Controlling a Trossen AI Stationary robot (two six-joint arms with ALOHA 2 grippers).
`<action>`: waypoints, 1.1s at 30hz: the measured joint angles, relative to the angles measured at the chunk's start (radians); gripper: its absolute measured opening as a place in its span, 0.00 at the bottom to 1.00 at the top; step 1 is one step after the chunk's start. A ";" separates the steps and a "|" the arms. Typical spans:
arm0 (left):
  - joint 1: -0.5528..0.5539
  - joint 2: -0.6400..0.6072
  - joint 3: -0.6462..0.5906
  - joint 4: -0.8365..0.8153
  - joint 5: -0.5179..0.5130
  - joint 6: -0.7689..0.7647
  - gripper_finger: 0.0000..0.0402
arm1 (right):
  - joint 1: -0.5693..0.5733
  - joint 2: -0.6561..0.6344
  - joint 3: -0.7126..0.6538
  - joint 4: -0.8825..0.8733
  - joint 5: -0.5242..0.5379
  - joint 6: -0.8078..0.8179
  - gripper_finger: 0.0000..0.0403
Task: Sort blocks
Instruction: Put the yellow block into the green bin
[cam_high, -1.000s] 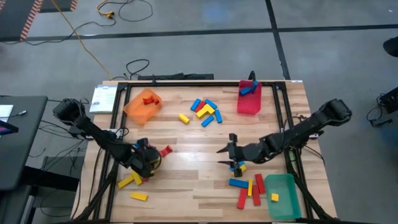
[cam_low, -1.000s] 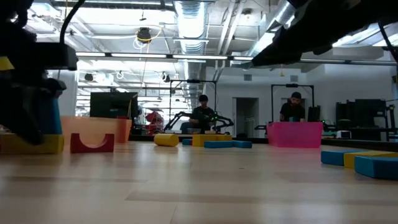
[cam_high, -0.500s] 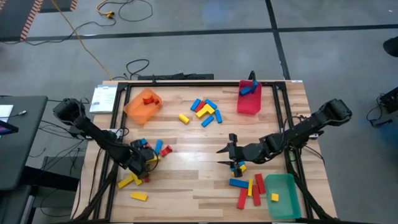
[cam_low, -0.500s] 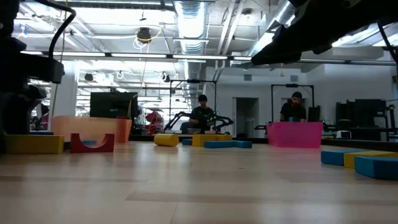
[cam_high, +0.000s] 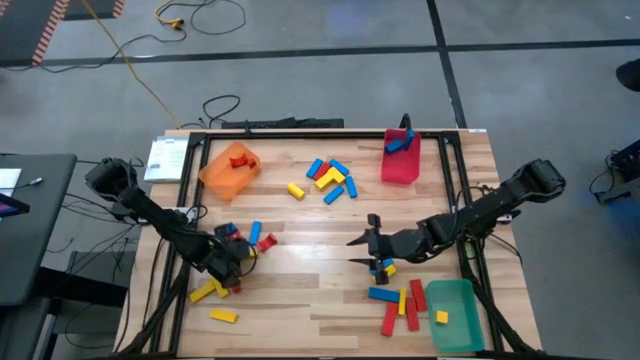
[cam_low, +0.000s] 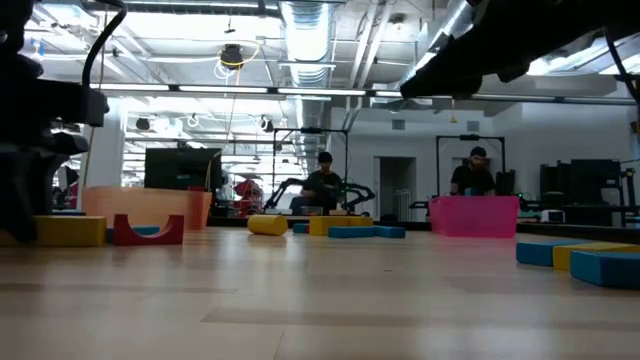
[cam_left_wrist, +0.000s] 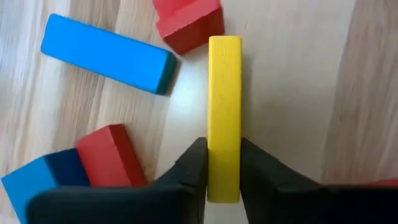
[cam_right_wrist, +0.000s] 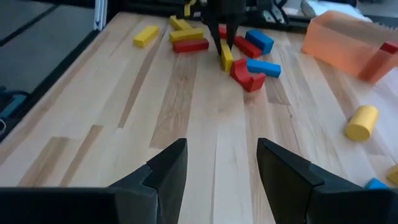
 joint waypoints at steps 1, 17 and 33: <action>0.000 -0.003 0.000 0.011 -0.001 0.014 0.13 | -0.001 0.002 0.000 0.014 0.000 -0.004 0.51; 0.104 -0.110 0.073 0.557 -0.217 0.607 0.13 | -0.033 0.181 0.038 0.412 -0.003 -0.181 0.61; 0.240 0.003 0.073 0.979 -0.054 0.864 0.13 | -0.071 0.341 0.226 0.411 0.078 -0.271 0.62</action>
